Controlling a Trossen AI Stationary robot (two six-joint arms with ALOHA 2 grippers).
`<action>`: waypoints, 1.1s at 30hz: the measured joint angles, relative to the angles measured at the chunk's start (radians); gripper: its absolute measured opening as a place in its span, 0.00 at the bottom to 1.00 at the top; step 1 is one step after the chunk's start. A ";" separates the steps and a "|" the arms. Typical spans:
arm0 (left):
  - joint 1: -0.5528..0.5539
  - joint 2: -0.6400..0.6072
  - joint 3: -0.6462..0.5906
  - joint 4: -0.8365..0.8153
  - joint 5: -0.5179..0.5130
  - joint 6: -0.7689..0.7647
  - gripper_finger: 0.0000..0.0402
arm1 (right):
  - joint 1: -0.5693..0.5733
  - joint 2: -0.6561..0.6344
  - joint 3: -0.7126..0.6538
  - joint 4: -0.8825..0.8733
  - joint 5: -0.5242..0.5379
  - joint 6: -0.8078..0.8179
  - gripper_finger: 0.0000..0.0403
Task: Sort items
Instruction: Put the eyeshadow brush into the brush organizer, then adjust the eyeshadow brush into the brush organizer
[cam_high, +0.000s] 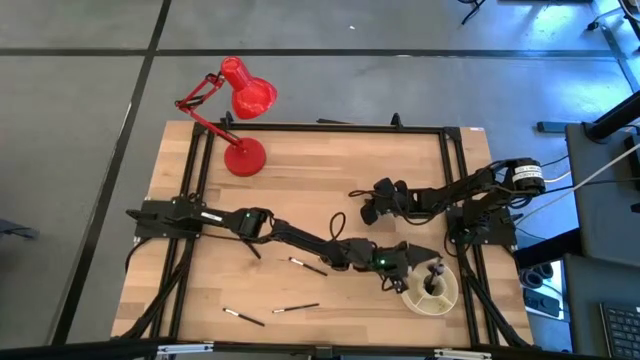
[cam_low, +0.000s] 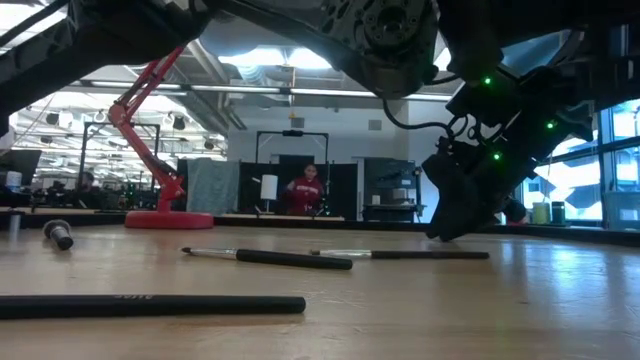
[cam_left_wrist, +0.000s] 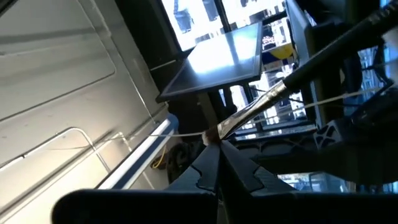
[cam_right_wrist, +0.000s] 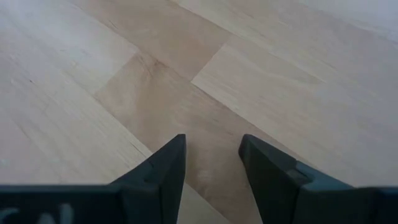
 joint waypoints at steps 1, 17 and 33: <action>0.000 -0.001 0.000 -0.009 0.001 -0.012 0.00 | 0.000 0.000 0.000 0.000 0.000 0.000 0.40; 0.008 -0.002 0.000 -0.118 0.007 -0.114 0.00 | -0.001 0.000 0.000 0.000 -0.014 0.000 0.40; -0.018 -0.004 0.000 -0.050 -0.213 -0.316 0.21 | -0.001 0.000 -0.002 0.014 -0.042 -0.046 0.40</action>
